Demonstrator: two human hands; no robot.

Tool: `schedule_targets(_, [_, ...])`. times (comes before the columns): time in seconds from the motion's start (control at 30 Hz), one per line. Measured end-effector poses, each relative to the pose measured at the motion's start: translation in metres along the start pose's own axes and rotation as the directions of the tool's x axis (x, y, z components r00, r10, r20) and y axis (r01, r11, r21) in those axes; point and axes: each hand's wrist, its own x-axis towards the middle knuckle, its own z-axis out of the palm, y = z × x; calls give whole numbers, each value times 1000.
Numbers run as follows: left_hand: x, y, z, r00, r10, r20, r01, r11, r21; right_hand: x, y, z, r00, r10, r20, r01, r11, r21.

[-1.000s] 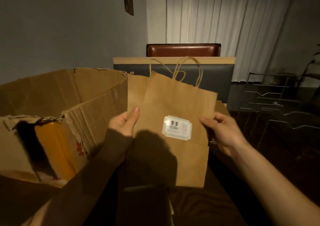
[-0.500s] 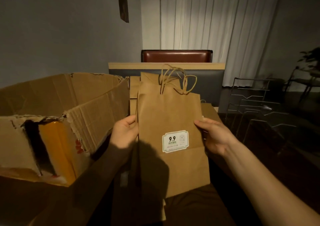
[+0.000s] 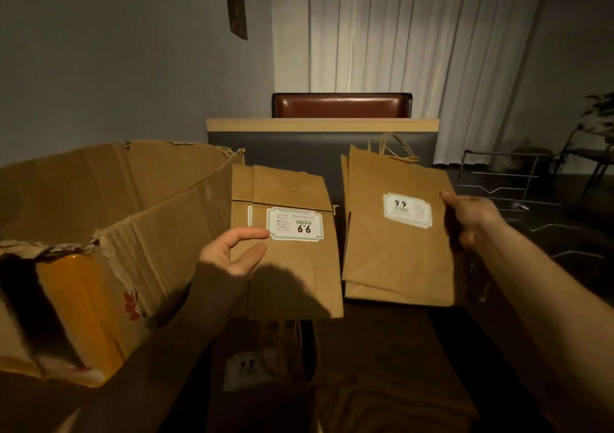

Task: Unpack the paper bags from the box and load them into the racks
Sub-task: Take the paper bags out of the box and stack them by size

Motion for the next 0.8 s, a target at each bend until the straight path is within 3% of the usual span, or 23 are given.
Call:
schedule_targets(0.13, [6,-8,-7,999,-33,-24,35,995,88,60,-16,15,998,8,-67,-20,983,-185])
schedule_targets(0.27, [3,-15,-8,1000,-15,17,15,1000,-19,113,12,46,998,-37,-58,6,884,-468])
schedule_targets(0.43, [6,-21,-9,999,-27,23,28,999,-32,105,41,76,978,-208,-17,112,590,-799])
schedule_targets(0.5, [4,-18,-7,1000,-8,29,10,999,-47,94,38,81,936,-345,74,244,481,-842])
schedule_targets(0.53, [4,-16,-7,999,-16,41,19,998,-62,83,32,84,891,-424,161,367,467,-805])
schedule_targets(0.6, [3,-13,-7,995,-57,77,65,992,-108,44,9,89,738,-574,355,655,482,-582])
schedule_targets(0.67, [2,-5,-9,981,-123,148,146,977,-157,-8,-23,90,491,-662,567,871,387,-302])
schedule_targets(0.73, [-4,7,-11,943,-169,287,233,951,-206,-62,-51,90,260,-547,796,960,237,-150])
schedule_targets(0.8, [-12,18,-12,900,-154,408,241,956,-170,-104,-66,93,153,-257,954,987,89,-134])
